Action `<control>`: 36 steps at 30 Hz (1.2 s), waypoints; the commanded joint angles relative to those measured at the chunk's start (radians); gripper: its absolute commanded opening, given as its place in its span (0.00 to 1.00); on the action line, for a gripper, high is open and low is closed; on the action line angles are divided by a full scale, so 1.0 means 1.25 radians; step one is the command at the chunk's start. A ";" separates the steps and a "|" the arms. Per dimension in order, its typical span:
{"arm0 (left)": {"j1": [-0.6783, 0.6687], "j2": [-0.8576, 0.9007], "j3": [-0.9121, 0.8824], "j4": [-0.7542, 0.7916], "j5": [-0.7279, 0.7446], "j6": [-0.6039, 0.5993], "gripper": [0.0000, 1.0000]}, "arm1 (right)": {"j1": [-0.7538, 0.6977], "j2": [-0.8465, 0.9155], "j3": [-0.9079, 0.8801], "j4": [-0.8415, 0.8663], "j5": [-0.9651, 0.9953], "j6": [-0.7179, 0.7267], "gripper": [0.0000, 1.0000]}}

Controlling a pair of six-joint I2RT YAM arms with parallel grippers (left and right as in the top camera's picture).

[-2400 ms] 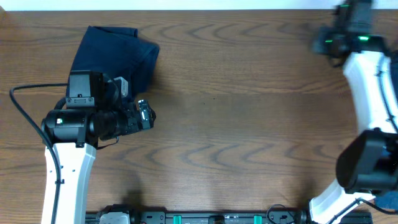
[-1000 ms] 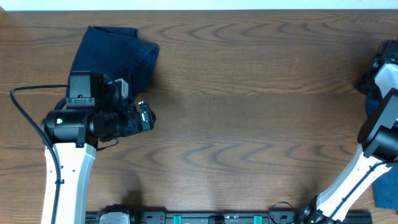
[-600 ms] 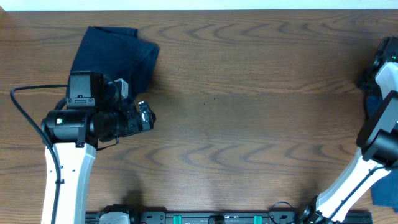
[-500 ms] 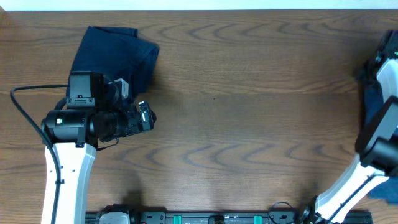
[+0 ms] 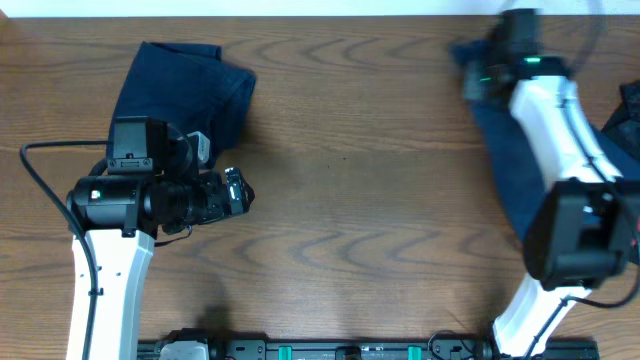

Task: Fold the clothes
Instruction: 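Drag the shorts leftward to the table center with the right gripper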

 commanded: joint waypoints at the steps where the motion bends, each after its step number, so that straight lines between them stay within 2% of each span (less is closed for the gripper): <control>1: -0.002 -0.002 0.016 -0.009 0.010 -0.006 0.98 | 0.106 0.035 0.000 -0.022 -0.025 0.015 0.01; 8: -0.002 -0.002 0.016 -0.011 -0.038 -0.004 0.98 | 0.312 0.052 0.000 -0.092 -0.022 0.005 0.02; 11: -0.002 -0.002 0.016 -0.011 -0.060 -0.003 0.98 | 0.385 0.052 0.000 -0.113 -0.009 -0.039 0.12; 16: -0.002 -0.002 0.016 -0.008 -0.071 -0.003 0.98 | 0.450 0.052 0.000 -0.160 0.058 -0.063 0.12; 18: -0.002 -0.002 0.016 -0.008 -0.099 -0.003 0.98 | 0.464 0.052 0.000 -0.175 0.091 -0.067 0.20; 21: -0.002 -0.002 0.016 -0.008 -0.117 -0.003 0.98 | 0.467 0.052 0.000 -0.185 0.093 -0.091 0.35; 24: -0.002 -0.002 0.016 -0.008 -0.116 -0.004 0.98 | 0.458 0.051 0.000 -0.192 0.081 -0.088 0.40; 28: -0.002 -0.001 0.015 -0.001 -0.116 -0.004 0.98 | 0.418 0.051 0.000 -0.194 0.074 -0.023 0.52; 36: -0.002 0.011 -0.012 0.057 -0.065 -0.003 0.98 | 0.257 0.051 0.000 -0.215 -0.126 -0.006 0.55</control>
